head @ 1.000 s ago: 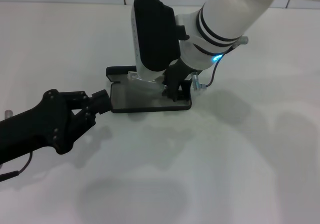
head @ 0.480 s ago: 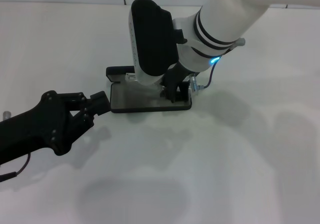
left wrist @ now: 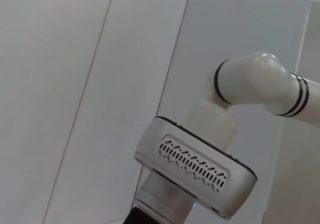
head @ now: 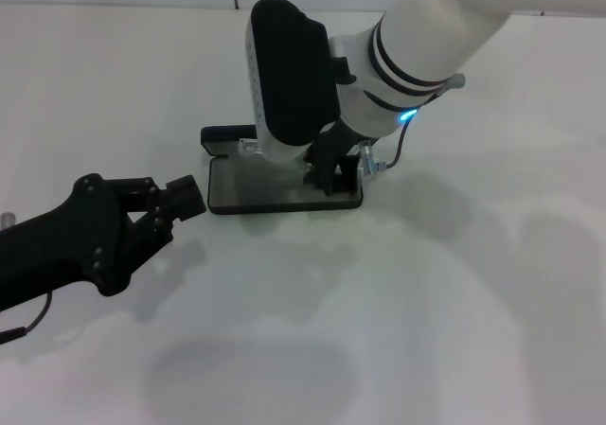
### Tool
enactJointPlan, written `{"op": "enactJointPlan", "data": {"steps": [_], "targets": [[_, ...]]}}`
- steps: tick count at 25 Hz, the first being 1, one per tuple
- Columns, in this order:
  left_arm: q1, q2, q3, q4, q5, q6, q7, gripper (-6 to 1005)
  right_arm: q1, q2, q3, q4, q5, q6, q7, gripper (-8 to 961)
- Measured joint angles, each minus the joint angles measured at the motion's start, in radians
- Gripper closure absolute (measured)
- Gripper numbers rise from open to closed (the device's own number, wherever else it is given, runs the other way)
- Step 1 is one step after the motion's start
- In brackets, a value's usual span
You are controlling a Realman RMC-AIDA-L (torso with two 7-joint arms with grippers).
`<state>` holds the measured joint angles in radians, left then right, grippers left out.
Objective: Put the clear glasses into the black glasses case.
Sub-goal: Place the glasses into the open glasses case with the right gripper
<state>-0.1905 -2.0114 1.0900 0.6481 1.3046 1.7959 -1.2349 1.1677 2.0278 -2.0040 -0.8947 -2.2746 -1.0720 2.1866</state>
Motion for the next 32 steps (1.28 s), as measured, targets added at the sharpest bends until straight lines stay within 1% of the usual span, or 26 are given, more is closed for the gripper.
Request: {"op": "enactJointPlan", "data": {"steps": [13,32], "targets": [[0.000,-0.004,-0.002,-0.001,0.014,0.000,0.002,909,0.003,0.000,-0.019,0.004,0.016,0.026,-0.002,829],[-0.004,-0.005,-0.013,0.003,0.023,0.000,0.002,908,0.006,0.000,-0.035,0.018,0.027,0.020,-0.003,828]]}}
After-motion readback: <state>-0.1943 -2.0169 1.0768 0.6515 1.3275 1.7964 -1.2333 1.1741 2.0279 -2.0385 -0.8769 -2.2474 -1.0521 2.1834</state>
